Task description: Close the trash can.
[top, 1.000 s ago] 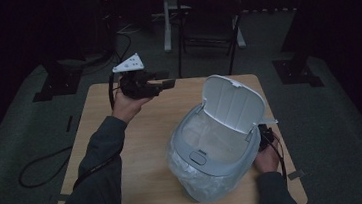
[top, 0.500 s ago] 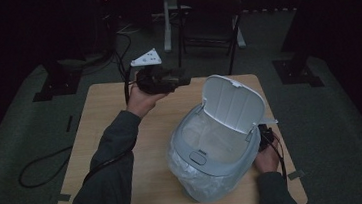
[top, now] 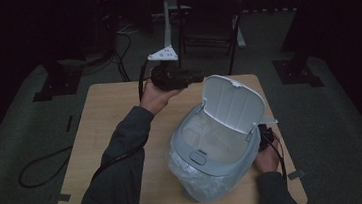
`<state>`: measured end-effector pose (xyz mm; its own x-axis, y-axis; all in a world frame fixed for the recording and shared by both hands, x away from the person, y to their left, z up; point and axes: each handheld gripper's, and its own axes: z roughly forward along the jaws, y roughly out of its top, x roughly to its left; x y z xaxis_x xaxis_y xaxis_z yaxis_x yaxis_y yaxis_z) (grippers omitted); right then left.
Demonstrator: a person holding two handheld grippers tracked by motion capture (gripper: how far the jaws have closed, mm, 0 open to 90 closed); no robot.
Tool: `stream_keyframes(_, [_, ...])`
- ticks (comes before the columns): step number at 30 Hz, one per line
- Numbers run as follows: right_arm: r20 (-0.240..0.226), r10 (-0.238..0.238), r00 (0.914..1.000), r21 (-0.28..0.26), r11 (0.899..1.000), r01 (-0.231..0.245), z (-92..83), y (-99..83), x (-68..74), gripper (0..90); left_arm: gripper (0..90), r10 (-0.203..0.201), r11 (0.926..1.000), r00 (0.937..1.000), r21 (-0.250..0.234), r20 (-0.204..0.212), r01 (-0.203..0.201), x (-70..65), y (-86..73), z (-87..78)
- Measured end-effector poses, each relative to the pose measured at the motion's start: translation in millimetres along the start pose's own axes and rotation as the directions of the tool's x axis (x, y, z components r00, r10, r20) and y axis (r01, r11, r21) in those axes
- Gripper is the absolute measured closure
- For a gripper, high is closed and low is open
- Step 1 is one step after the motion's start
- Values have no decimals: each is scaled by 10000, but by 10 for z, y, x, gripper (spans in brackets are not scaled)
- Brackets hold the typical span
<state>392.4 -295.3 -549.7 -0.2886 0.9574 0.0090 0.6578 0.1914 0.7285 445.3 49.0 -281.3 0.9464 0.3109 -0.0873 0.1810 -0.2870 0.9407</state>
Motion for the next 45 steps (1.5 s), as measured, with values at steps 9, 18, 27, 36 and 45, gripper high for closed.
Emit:
stream_keyframes(9, [0,-1,10000,-1,10000,1,0,0,0,156,900,-114,9993,9993,-347,363,126,-104,150,97])
stream_keyframes(18, [-2,-5,10000,-4,10000,5,0,0,0,156,900,-39,9997,9964,-250,851,60,-156,181,176])
stream_keyframes(27, [4,-9,10000,-1,10000,9,0,0,-1,157,900,247,9997,9910,-76,1313,-239,-233,143,98])
stream_keyframes(36, [8,0,10000,6,10000,0,-4,-3,2,156,900,500,9987,9848,-78,1665,-494,-423,-157,-173])
stream_keyframes(45, [26,-13,10000,0,10000,13,-5,-5,2,156,900,840,9948,9710,372,2240,-946,-754,-564,-258])
